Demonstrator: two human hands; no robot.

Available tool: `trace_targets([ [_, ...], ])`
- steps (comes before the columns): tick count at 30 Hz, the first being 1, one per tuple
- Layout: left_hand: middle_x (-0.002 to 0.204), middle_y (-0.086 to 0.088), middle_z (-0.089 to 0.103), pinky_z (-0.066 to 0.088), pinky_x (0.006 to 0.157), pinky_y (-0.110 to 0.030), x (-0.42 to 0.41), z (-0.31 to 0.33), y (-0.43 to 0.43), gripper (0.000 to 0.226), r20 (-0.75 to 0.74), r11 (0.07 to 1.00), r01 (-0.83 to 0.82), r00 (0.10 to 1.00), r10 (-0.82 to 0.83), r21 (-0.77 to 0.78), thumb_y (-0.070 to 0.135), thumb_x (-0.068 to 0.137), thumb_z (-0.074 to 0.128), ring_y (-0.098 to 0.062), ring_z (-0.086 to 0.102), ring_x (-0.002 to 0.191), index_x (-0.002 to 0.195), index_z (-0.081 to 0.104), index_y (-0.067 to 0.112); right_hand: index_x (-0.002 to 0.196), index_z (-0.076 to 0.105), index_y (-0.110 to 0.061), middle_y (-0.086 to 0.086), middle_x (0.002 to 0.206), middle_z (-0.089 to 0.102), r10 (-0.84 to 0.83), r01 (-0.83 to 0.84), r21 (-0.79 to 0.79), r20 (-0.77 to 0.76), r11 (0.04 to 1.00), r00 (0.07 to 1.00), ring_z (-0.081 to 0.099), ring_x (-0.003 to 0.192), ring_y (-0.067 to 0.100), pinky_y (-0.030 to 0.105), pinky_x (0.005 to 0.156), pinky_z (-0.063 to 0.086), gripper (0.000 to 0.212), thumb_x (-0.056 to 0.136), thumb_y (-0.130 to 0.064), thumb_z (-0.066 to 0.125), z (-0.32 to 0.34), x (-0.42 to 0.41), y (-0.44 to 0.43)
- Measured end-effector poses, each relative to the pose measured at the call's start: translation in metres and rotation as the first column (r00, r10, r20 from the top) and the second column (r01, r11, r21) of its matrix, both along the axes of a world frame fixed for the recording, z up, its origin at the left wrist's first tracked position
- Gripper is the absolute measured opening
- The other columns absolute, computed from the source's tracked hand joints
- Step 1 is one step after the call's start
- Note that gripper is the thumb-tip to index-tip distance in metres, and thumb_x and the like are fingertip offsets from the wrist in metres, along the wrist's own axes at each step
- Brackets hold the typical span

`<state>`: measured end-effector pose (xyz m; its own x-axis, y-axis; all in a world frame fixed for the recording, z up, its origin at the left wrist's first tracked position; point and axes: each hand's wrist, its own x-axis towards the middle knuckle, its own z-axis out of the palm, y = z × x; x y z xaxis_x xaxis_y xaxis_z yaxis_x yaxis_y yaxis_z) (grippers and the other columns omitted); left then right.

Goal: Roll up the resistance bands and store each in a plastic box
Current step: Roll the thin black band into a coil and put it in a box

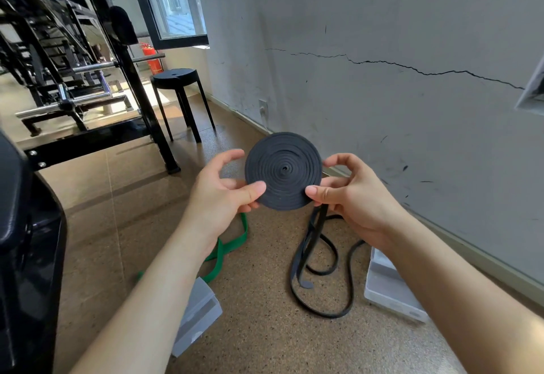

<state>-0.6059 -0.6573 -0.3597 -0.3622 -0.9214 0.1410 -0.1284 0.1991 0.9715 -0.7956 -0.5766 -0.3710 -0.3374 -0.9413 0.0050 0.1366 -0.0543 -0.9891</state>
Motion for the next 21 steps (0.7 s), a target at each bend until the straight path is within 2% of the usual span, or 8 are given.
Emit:
trace_targets([
  [2, 0.08, -0.008, 0.074, 0.05, 0.058, -0.025, -0.007, -0.004, 0.007, 0.052, -0.146, 0.998, -0.052, 0.988, 0.055, 0.028, 0.008, 0.081, 0.072, -0.015, 0.064, 0.063, 0.123, 0.049, 0.027, 0.106, 0.045, -0.017, 0.006, 0.068, 0.067, -0.047, 0.049, -0.02, 0.1, 0.999, 0.994, 0.061, 0.06, 0.018, 0.028, 0.059, 0.038, 0.049, 0.075, 0.007, 0.074, -0.001, 0.002, -0.002],
  [4, 0.082, -0.005, 0.074, 0.048, 0.056, -0.023, -0.016, -0.007, 0.015, 0.047, -0.217, 0.998, -0.061, 0.974, 0.067, 0.032, 0.009, 0.082, 0.071, -0.012, 0.063, 0.063, 0.121, 0.048, 0.023, 0.104, 0.043, -0.019, 0.003, 0.065, 0.066, -0.08, 0.088, -0.038, 0.179, 0.995, 0.981, 0.058, 0.058, 0.015, 0.027, 0.057, 0.035, 0.049, 0.076, 0.008, 0.073, -0.003, 0.007, -0.004],
  [8, 0.079, -0.002, 0.072, 0.051, 0.057, -0.022, -0.028, -0.013, 0.028, 0.053, -0.154, 0.987, -0.087, 0.986, 0.066, -0.137, 0.01, 0.085, 0.069, -0.012, 0.068, 0.061, 0.121, 0.037, 0.032, 0.114, 0.043, -0.018, 0.0, 0.066, 0.068, -0.09, 0.103, -0.041, 0.246, 0.994, 0.965, 0.06, 0.06, 0.011, 0.024, 0.057, 0.037, 0.052, 0.078, 0.005, 0.073, -0.006, 0.017, -0.003],
  [10, 0.078, -0.001, 0.072, 0.056, 0.059, -0.027, -0.028, -0.012, 0.028, 0.056, -0.107, 0.974, -0.094, 0.992, 0.073, -0.205, 0.01, 0.086, 0.069, -0.014, 0.07, 0.06, 0.121, 0.036, 0.038, 0.123, 0.043, -0.02, 0.001, 0.069, 0.069, -0.099, 0.11, -0.049, 0.184, 0.993, 0.978, 0.061, 0.061, 0.011, 0.024, 0.06, 0.04, 0.059, 0.079, 0.003, 0.074, -0.005, 0.019, -0.001],
  [13, 0.075, -0.004, 0.072, 0.057, 0.056, -0.027, -0.025, -0.006, 0.024, 0.056, -0.106, 0.973, -0.103, 0.991, 0.083, -0.205, 0.005, 0.085, 0.069, -0.017, 0.07, 0.058, 0.123, 0.041, 0.036, 0.13, 0.04, -0.032, 0.004, 0.076, 0.072, -0.104, 0.09, -0.129, -0.106, 0.988, 0.989, 0.068, 0.067, 0.011, 0.019, 0.061, 0.049, 0.068, 0.08, -0.001, 0.075, 0.0, 0.022, 0.005],
  [15, 0.073, -0.008, 0.072, 0.057, 0.055, -0.026, -0.021, -0.002, 0.02, 0.057, -0.116, 0.98, -0.107, 0.989, 0.088, -0.166, 0.002, 0.084, 0.069, -0.02, 0.07, 0.058, 0.126, 0.045, 0.032, 0.132, 0.043, -0.032, 0.013, 0.086, 0.073, -0.087, 0.044, -0.168, -0.26, 0.985, 0.962, 0.071, 0.076, 0.015, 0.019, 0.063, 0.054, 0.071, 0.079, 0.0, 0.076, 0.002, 0.026, 0.007],
  [18, 0.071, -0.011, 0.073, 0.056, 0.054, -0.026, -0.017, 0.0, 0.016, 0.058, -0.129, 0.991, -0.093, 0.988, 0.079, -0.101, -0.001, 0.083, 0.068, -0.025, 0.07, 0.059, 0.128, 0.048, 0.031, 0.137, 0.044, -0.028, 0.017, 0.091, 0.073, -0.072, 0.028, -0.153, -0.292, 0.988, 0.954, 0.072, 0.08, 0.021, 0.022, 0.068, 0.058, 0.077, 0.076, 0.002, 0.078, 0.001, 0.029, 0.006],
  [21, 0.071, -0.009, 0.073, 0.056, 0.054, -0.026, -0.015, 0.001, 0.014, 0.059, -0.149, 0.994, -0.085, 0.986, 0.075, -0.064, -0.003, 0.083, 0.067, -0.025, 0.07, 0.059, 0.126, 0.05, 0.033, 0.14, 0.037, -0.034, 0.013, 0.094, 0.073, -0.06, 0.013, -0.156, -0.298, 0.988, 0.953, 0.074, 0.08, 0.017, 0.021, 0.068, 0.057, 0.086, 0.074, 0.002, 0.079, 0.001, 0.029, 0.006],
])
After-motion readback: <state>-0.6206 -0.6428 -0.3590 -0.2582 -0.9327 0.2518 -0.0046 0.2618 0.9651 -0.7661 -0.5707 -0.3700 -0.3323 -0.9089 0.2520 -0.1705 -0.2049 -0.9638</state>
